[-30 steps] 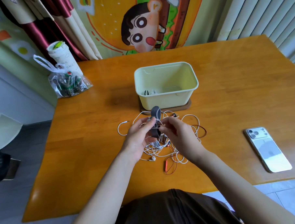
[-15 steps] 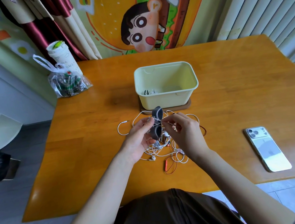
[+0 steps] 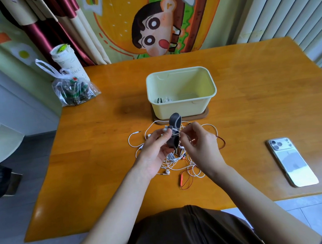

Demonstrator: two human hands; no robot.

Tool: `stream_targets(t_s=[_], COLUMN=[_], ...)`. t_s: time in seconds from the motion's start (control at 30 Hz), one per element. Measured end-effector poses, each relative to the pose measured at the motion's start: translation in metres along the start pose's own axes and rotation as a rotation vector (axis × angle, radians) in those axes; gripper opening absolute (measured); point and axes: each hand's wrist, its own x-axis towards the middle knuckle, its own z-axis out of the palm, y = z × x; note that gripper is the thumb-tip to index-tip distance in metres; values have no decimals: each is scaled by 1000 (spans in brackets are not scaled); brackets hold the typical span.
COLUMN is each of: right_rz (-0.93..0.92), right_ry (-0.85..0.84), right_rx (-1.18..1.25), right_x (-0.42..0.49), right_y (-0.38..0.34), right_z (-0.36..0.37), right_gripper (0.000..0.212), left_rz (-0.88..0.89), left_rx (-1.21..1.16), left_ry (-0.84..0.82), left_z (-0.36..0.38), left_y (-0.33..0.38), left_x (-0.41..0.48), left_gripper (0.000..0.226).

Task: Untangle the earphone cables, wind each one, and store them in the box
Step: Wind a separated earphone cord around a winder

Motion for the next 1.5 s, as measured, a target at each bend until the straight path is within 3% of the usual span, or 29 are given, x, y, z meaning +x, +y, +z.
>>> stream_targets(t_s=[0.13, 0.5, 0.7, 0.93, 1.2, 1.5], right_rz=[17, 13, 19, 22, -27, -96], right_ry=[-24, -25, -6, -4, -21, -23], right_rx=[22, 37, 49, 68, 44, -47], right_x=[-1, -2, -2, -4, -4, -6], right_y=[2, 1, 2, 2, 2, 7], right_z=[0, 0, 0, 2, 2, 0], right_gripper=[5, 6, 6, 6, 9, 6], left_rz=[-13, -122, -132, -132, -48, -72], left_rx=[11, -165, -162, -197, -222, -158], left_ry=[36, -31, 13, -7, -57, -14], left_z=[0, 5, 7, 8, 10, 10], left_y=[-2, -4, -7, -7, -6, -2], left_x=[0, -6, -7, -5, -3, -4], left_gripper=[3, 38, 16, 28, 22, 17])
